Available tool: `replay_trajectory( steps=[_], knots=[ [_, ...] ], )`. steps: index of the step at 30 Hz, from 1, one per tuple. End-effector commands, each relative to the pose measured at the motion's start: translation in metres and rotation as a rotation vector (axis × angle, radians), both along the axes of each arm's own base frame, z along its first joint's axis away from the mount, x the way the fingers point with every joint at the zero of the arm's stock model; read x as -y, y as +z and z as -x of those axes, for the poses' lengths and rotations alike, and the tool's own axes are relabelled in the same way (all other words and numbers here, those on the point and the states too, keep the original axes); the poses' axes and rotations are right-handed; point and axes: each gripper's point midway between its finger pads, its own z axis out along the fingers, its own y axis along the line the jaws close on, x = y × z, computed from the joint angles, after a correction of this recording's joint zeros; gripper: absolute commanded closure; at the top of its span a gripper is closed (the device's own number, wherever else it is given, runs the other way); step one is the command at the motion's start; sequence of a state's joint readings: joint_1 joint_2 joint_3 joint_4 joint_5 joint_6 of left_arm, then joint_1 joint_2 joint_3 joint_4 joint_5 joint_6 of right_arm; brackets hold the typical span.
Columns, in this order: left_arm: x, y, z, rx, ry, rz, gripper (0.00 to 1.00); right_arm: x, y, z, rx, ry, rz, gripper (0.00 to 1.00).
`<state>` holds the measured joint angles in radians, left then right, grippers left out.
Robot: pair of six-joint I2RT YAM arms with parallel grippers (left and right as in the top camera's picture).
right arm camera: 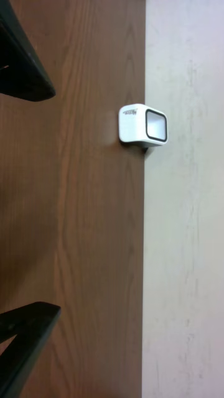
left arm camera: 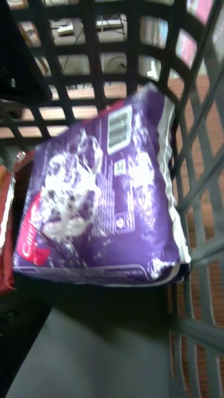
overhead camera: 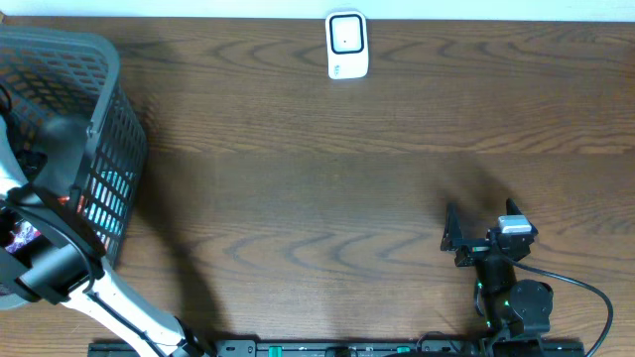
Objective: Scan the item barcode
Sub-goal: 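Reach the left gripper into the grey basket toward the purple package, then grasp the purple package with the left gripper and lift it out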
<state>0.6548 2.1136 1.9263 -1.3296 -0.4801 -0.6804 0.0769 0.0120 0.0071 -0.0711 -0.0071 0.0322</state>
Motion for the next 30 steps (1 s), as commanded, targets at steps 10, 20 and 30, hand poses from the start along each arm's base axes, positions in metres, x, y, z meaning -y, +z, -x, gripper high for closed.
replay_trajectory(
  steps=[10, 20, 30],
  knots=[
    [-0.003, -0.048, 0.021, -0.146, -0.005, 0.001, 0.02, 0.0, -0.001, 0.0, 0.0, 0.0, 0.015, 0.01],
    [0.011, -0.083, 0.031, -0.156, -0.003, 0.058, 0.24, 0.0, -0.001, 0.0, 0.0, 0.0, 0.015, 0.01],
    [0.016, -0.07, 0.036, -0.163, -0.003, 0.068, 0.93, 0.0, -0.001, 0.0, 0.0, 0.0, 0.015, 0.01]
  ],
)
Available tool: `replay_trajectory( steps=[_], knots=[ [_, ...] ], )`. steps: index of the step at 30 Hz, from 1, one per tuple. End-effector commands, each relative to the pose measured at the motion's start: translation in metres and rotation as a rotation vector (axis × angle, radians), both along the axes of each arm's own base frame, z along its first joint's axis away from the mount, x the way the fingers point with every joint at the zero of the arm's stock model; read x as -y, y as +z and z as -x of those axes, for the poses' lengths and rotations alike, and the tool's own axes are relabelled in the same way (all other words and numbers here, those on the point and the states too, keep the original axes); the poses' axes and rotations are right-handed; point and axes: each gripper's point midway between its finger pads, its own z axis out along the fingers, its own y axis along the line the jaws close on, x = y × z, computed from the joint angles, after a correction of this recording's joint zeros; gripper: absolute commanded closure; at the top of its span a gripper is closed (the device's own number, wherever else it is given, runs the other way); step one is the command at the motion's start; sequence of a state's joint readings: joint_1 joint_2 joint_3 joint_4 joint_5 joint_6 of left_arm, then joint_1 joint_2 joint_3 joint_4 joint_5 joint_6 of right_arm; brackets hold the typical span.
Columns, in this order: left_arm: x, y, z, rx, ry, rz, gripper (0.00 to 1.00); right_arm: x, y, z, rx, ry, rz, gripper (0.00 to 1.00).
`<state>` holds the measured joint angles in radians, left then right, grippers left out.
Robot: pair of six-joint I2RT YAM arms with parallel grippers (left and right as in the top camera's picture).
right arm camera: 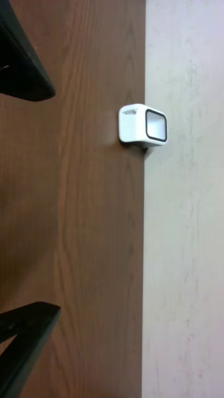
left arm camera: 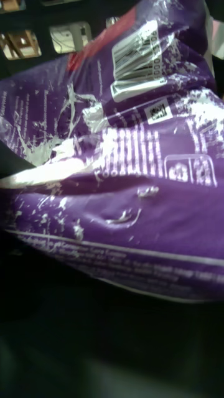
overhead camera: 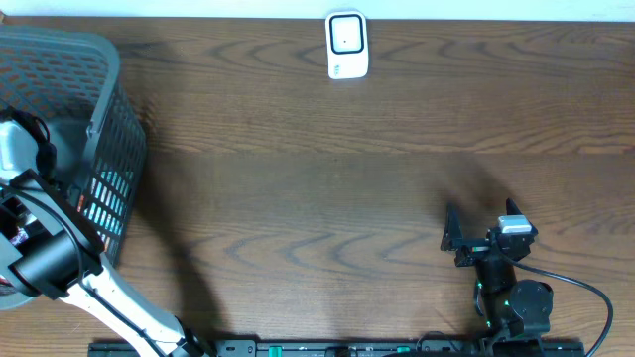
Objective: Scan the item barcode
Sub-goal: 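Grasp the purple package with the left gripper and lift it out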
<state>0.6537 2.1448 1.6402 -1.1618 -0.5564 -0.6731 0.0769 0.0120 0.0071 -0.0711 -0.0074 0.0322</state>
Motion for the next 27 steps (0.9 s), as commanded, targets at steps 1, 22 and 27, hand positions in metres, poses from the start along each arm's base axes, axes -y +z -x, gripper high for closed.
replay_trajectory(
  steps=[1, 22, 27],
  knots=[
    [0.005, 0.01, 0.001, 0.019, 0.017, 0.036, 0.93, 0.0, -0.001, 0.0, 0.0, 0.0, 0.015, 0.01],
    [0.164, 0.357, -0.06, 1.407, -0.35, 0.163, 0.93, 0.0, -0.001, 0.0, 0.0, 0.0, 0.015, 0.01],
    [0.254, 0.404, -0.049, 1.554, -0.634, 0.307, 0.93, 0.0, -0.001, 0.0, 0.0, 0.0, 0.015, 0.01]
  ],
)
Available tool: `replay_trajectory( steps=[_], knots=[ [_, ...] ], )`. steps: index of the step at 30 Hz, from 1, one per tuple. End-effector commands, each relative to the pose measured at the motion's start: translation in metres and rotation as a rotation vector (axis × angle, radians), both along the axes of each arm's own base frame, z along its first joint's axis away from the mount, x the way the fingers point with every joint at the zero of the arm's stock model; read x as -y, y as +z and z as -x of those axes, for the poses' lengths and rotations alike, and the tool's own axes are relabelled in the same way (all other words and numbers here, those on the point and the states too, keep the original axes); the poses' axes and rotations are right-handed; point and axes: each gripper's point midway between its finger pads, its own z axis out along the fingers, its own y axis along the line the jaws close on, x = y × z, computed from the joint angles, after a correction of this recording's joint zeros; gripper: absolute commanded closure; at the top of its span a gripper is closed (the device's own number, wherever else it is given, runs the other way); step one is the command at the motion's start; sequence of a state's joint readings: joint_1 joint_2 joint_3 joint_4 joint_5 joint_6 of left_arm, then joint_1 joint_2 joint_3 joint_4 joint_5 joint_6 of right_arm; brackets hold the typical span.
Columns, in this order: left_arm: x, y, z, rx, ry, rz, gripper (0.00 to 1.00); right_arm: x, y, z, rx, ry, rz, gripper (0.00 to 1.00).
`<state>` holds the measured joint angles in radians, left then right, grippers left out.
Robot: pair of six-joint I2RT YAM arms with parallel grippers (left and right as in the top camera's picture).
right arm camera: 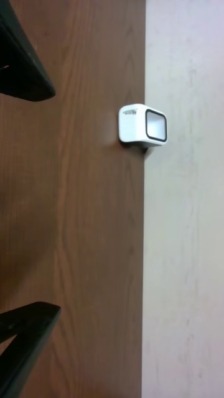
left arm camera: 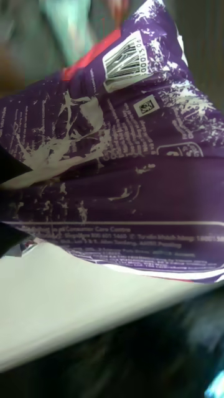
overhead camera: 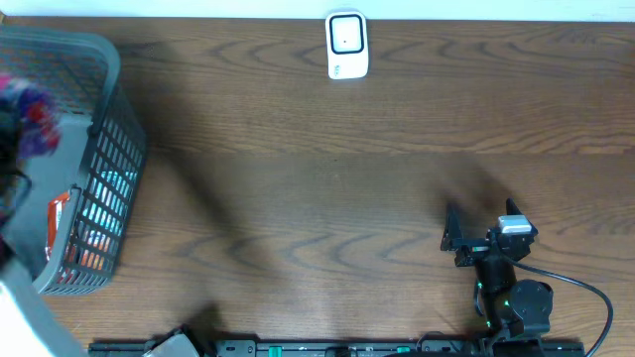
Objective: Scan the item barcode
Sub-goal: 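Grasp the purple package with the left gripper and lift it out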
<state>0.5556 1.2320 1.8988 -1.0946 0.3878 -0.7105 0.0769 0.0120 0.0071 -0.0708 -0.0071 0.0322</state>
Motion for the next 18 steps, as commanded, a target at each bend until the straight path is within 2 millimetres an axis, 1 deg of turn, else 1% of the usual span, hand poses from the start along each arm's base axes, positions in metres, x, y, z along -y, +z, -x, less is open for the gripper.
replay_trajectory(
  steps=[1, 3, 5, 7, 8, 9, 10, 14, 18],
  knots=[
    [0.078, 0.02, 0.001, 0.084, -0.298, 0.038, 0.93, 0.0, -0.001, 0.0, 0.0, 0.0, 0.015, 0.01],
    [0.116, 0.021, 0.008, 0.085, -0.431, 0.029, 0.93, 0.0, -0.001, 0.0, 0.0, 0.0, 0.015, 0.01],
    [0.156, 0.023, 0.016, 0.095, -0.599, -0.018, 0.93, 0.0, -0.001, 0.0, 0.0, 0.0, 0.015, 0.01],
    [0.188, 0.021, 0.022, 0.098, -0.739, -0.085, 0.93, 0.0, -0.001, 0.0, 0.0, 0.0, 0.015, 0.01],
    [0.2, 0.017, 0.023, 0.087, -0.788, -0.118, 0.93, 0.0, -0.001, 0.0, 0.0, 0.0, 0.015, 0.01],
    [0.213, 0.009, 0.022, 0.065, -0.837, -0.163, 0.93, 0.0, -0.001, 0.0, 0.0, 0.0, 0.015, 0.01],
    [0.221, 0.001, 0.02, 0.041, -0.861, -0.196, 0.93, 0.0, -0.001, 0.0, 0.0, 0.0, 0.015, 0.01],
    [0.247, -0.041, 0.004, -0.09, -0.894, -0.298, 0.93, 0.0, -0.001, 0.0, 0.0, 0.0, 0.015, 0.01],
    [0.281, -0.094, -0.017, -0.252, -0.941, -0.385, 0.93, 0.0, -0.001, 0.0, 0.0, 0.0, 0.015, 0.01]
  ],
)
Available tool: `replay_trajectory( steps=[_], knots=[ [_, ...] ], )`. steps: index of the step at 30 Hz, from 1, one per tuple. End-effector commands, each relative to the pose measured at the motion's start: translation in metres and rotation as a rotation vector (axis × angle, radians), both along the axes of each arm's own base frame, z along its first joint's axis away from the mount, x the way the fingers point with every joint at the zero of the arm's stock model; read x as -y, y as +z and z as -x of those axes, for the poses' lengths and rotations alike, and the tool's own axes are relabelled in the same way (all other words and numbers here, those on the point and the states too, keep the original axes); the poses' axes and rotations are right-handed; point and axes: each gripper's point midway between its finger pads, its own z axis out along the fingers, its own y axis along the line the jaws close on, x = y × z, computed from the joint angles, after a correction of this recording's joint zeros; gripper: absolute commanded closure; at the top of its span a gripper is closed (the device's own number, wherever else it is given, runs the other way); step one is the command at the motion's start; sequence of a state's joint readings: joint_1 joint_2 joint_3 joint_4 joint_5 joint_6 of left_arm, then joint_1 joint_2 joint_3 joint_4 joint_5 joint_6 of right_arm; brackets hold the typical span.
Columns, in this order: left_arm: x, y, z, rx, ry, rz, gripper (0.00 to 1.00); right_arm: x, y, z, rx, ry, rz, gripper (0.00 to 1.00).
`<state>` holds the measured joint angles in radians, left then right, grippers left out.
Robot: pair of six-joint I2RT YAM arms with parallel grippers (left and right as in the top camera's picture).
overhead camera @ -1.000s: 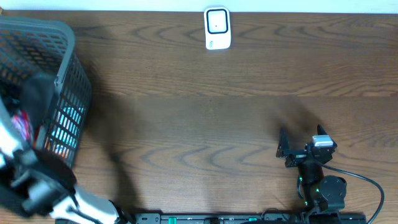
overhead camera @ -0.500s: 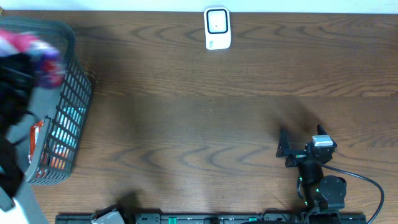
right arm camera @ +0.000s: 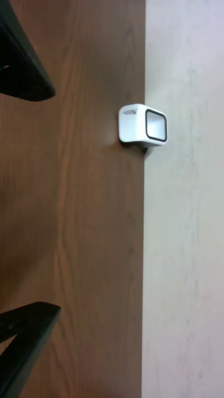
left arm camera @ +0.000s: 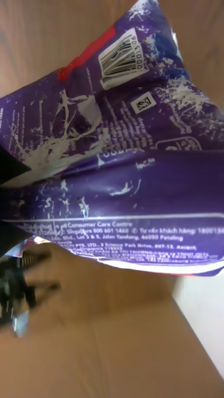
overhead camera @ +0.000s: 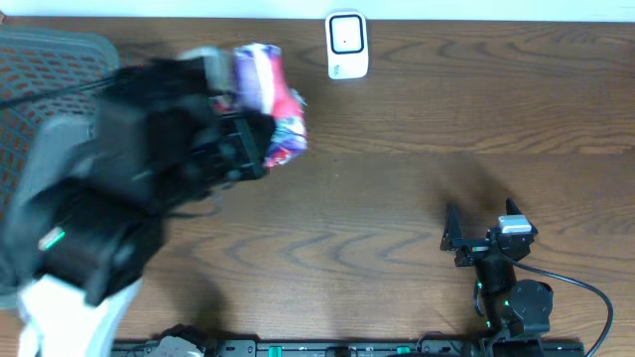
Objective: Scan the item barcode
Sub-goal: 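Grasp the purple package with the left gripper and lift it out, then place the purple package on the table center with the left gripper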
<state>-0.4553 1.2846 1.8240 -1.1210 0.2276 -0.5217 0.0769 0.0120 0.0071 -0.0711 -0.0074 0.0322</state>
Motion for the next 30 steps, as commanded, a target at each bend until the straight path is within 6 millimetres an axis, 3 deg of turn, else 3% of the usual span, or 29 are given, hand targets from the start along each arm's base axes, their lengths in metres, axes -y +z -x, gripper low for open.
replay_trajectory(
  steps=[1, 5, 12, 18, 19, 20, 21, 22, 23, 25, 28, 30],
  knots=[
    [0.017, -0.057, -0.03, -0.073, 0.014, -0.211, 0.93, 0.0, -0.001, 0.0, 0.0, 0.0, 0.015, 0.01],
    [0.045, -0.111, -0.055, -0.164, -0.013, -0.334, 0.92, 0.0, -0.001, 0.0, 0.0, 0.0, 0.015, 0.01],
    [0.07, -0.216, -0.092, -0.322, -0.03, -0.51, 0.92, 0.0, -0.001, 0.0, 0.0, 0.0, 0.015, 0.01],
    [0.076, -0.277, -0.101, -0.422, -0.045, -0.582, 0.92, 0.0, -0.001, 0.0, 0.0, 0.0, 0.015, 0.01],
    [0.077, -0.284, -0.101, -0.437, -0.048, -0.588, 0.88, 0.0, -0.001, 0.0, 0.0, 0.0, 0.015, 0.01],
    [0.078, -0.288, -0.101, -0.445, -0.051, -0.589, 0.86, 0.0, -0.001, 0.0, 0.0, 0.0, 0.015, 0.01],
    [0.079, -0.291, -0.101, -0.453, -0.056, -0.586, 0.75, 0.0, -0.001, 0.0, 0.0, 0.0, 0.015, 0.01],
    [0.082, -0.291, -0.099, -0.461, -0.067, -0.571, 0.52, 0.0, -0.001, 0.0, 0.0, 0.0, 0.015, 0.01],
    [0.086, -0.291, -0.097, -0.47, -0.081, -0.551, 0.39, 0.0, -0.001, 0.0, 0.0, 0.0, 0.015, 0.01],
    [0.094, -0.288, -0.094, -0.479, -0.106, -0.508, 0.3, 0.0, -0.001, 0.0, 0.0, 0.0, 0.015, 0.01],
    [0.104, -0.271, -0.091, -0.464, -0.169, -0.468, 0.29, 0.0, -0.001, 0.0, 0.0, 0.0, 0.015, 0.01],
    [0.108, -0.25, -0.091, -0.431, -0.202, -0.442, 0.28, 0.0, -0.001, 0.0, 0.0, 0.0, 0.015, 0.01]
  ],
)
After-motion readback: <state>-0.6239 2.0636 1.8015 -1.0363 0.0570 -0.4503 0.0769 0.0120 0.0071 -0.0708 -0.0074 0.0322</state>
